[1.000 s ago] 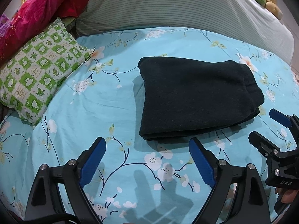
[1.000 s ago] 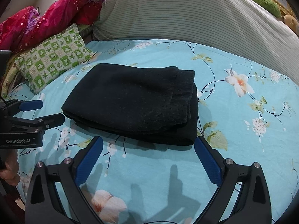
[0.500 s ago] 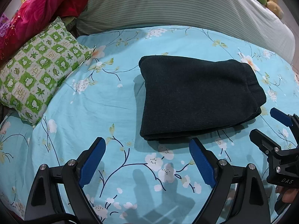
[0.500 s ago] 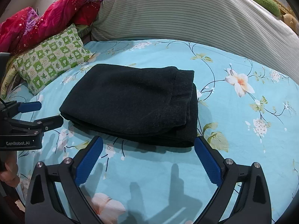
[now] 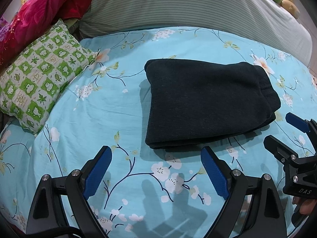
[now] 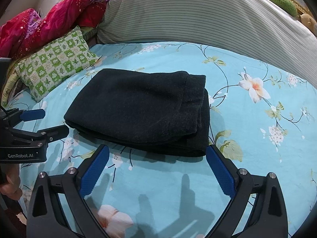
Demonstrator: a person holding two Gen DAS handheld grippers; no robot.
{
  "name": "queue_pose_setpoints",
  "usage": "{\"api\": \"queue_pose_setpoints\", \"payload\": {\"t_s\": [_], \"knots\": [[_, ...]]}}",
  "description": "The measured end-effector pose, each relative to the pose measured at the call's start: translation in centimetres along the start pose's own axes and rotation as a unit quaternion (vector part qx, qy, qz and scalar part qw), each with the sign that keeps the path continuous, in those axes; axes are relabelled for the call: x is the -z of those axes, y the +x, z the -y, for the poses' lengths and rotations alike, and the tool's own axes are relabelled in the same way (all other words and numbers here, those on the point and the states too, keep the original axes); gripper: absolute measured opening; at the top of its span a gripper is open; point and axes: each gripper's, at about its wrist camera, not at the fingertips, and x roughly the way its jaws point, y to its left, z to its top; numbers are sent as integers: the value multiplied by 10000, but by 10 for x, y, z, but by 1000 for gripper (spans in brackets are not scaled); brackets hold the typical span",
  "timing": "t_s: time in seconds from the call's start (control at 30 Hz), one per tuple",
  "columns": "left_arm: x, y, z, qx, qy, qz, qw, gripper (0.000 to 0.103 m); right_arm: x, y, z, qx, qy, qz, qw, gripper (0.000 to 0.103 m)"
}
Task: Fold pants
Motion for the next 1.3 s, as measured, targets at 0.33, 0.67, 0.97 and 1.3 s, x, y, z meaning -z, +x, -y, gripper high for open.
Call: {"api": "queue_pose_setpoints", "payload": {"t_s": [0.33, 0.67, 0.97, 1.3], "knots": [[0, -3, 1, -16, -13, 16, 10000, 93, -1, -2, 0, -13, 20, -6, 10000, 98], [-2, -7, 2, 0, -13, 20, 10000, 93, -5, -5, -2, -15, 18, 24, 10000, 98], [-5, -5, 4, 37, 61, 12, 10000, 94, -5, -4, 0, -12, 13, 15, 10000, 98], [-8, -3, 4, 25, 70, 24, 10000, 94, -9, -3, 3, -20, 14, 20, 10000, 98]]}}
